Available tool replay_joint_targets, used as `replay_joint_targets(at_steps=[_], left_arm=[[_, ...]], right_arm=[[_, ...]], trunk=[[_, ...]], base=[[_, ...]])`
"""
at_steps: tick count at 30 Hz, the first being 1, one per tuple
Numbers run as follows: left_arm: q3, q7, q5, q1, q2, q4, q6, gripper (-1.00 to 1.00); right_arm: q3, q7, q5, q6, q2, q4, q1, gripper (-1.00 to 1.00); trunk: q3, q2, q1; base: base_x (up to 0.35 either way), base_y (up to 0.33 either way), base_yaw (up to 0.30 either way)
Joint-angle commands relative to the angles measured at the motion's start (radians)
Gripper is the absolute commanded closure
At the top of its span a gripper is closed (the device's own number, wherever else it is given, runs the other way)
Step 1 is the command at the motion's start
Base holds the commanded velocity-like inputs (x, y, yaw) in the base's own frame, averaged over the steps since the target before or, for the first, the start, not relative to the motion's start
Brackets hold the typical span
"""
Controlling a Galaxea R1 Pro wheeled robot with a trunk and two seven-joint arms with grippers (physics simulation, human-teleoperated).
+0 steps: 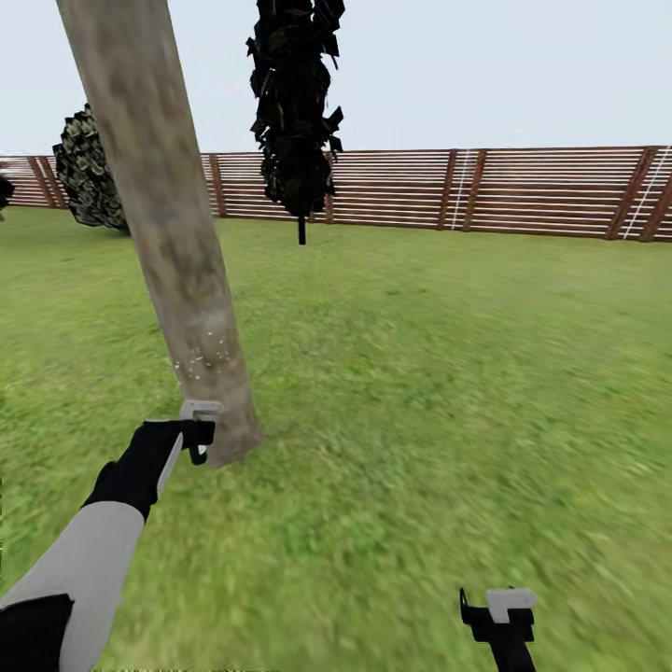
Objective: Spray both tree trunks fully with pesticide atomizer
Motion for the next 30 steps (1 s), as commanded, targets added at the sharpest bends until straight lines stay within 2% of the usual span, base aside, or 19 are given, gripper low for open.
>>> replay_joint_targets(at_steps=[1,3,4,5,8,9,10,11,12,13,15,18,20,22,25,26,28,29,30], left_arm=[[0.002,-0.006,-0.01,0.0,-0.011,-0.001,0.005,1.0],[0.001,-0.005,-0.01,0.0,-0.036,-0.001,0.005,1.0],[0.001,-0.003,-0.013,0.0,-0.063,-0.002,0.005,1.0],[0.002,-0.003,-0.014,0.0,-0.076,-0.002,0.004,1.0],[0.005,-0.002,-0.015,0.0,-0.083,-0.003,0.005,1.0],[0.007,-0.002,-0.014,0.0,-0.076,-0.003,0.005,1.0],[0.012,0.003,-0.015,0.001,-0.043,-0.002,0.005,1.0],[0.019,0.011,-0.012,0.001,0.004,0.0,0.005,1.0],[0.022,0.014,-0.01,0.009,0.039,0.011,0.005,1.0],[0.023,0.015,-0.009,0.018,0.048,0.025,0.001,1.0],[0.022,0.017,-0.006,0.024,0.04,0.039,-0.002,1.0],[0.023,0.018,-0.006,0.026,-0.002,0.045,-0.003,1.0],[0.025,0.019,-0.008,0.029,-0.008,0.046,-0.004,1.0],[0.042,0.019,-0.009,0.036,0.0,0.046,-0.006,1.0],[0.091,0.017,-0.01,0.063,0.056,0.045,-0.008,1.0],[0.096,0.017,-0.011,0.068,0.064,0.045,-0.009,1.0],[0.095,0.017,-0.013,0.083,0.064,0.044,-0.01,1.0],[0.093,0.017,-0.013,0.093,0.057,0.044,-0.011,1.0],[0.091,0.018,-0.013,0.097,0.036,0.044,-0.011,1.0]], right_arm=[[0.007,-0.01,0.008,0.001,0.0,0.0,0.0,-1.0],[0.007,-0.01,0.008,0.001,0.0,0.0,0.0,-1.0],[0.007,-0.01,0.008,0.001,0.0,0.0,0.0,-1.0],[0.007,-0.01,0.008,0.001,0.0,0.0,0.0,-1.0],[0.007,-0.01,0.008,0.001,0.0,0.001,0.0,-1.0],[0.007,-0.01,0.008,0.001,0.0,0.001,0.0,-1.0],[0.007,-0.01,0.008,0.001,0.0,0.001,0.0,-1.0],[0.007,-0.01,0.008,0.001,0.0,0.001,0.0,-1.0],[0.007,-0.01,0.008,0.001,0.0,0.001,0.0,-1.0],[0.007,-0.01,0.008,0.001,0.0,0.001,-0.001,-1.0],[0.007,-0.01,0.008,0.001,0.0,0.001,0.0,-1.0],[0.007,-0.01,0.008,0.001,0.0,0.001,0.0,-1.0],[0.007,-0.01,0.008,0.001,0.0,0.001,0.0,-1.0],[0.007,-0.01,0.008,0.001,0.0,0.001,0.0,-1.0],[0.008,-0.01,0.008,0.001,0.001,0.001,0.0,-1.0],[0.008,-0.01,0.008,0.0,0.002,0.0,-0.001,-1.0],[0.008,-0.01,0.008,0.0,0.002,0.0,0.0,-1.0],[0.008,-0.01,0.008,0.0,0.002,0.0,-0.001,-1.0],[0.008,-0.01,0.008,0.0,0.003,0.0,0.0,-1.0]], trunk=[[-0.001,0.0,0.0],[-0.001,0.0,0.0],[-0.001,0.0,0.0],[-0.001,0.0,0.0],[-0.001,0.0,0.0],[-0.001,0.0,0.0],[-0.001,0.0,0.0],[-0.001,0.0,0.0],[-0.001,0.0,0.0],[-0.001,0.0,0.0],[-0.001,0.0,0.0],[-0.001,0.0,0.0],[-0.001,0.0,0.0],[-0.001,0.0,0.0],[-0.001,0.0,0.0],[-0.001,0.0,0.0],[-0.001,0.0,0.0],[-0.001,0.0,0.0],[-0.001,0.0,0.0]], base=[[0.015,-0.276,0.231],[0.05,-0.276,0.254],[0.097,-0.276,0.271],[0.125,-0.272,0.274],[0.15,-0.262,0.272],[0.179,-0.244,0.127],[0.188,-0.238,0.042],[0.193,-0.234,0.014],[0.222,-0.208,0.004],[0.246,-0.187,0.002],[0.265,-0.174,0.001],[0.293,-0.115,0.0],[0.301,-0.036,0.0],[0.181,-0.01,0.038],[0.042,-0.002,0.203],[0.008,0.0,0.264],[0.004,0.0,0.271],[0.001,0.0,0.274],[0.001,0.0,0.18]])
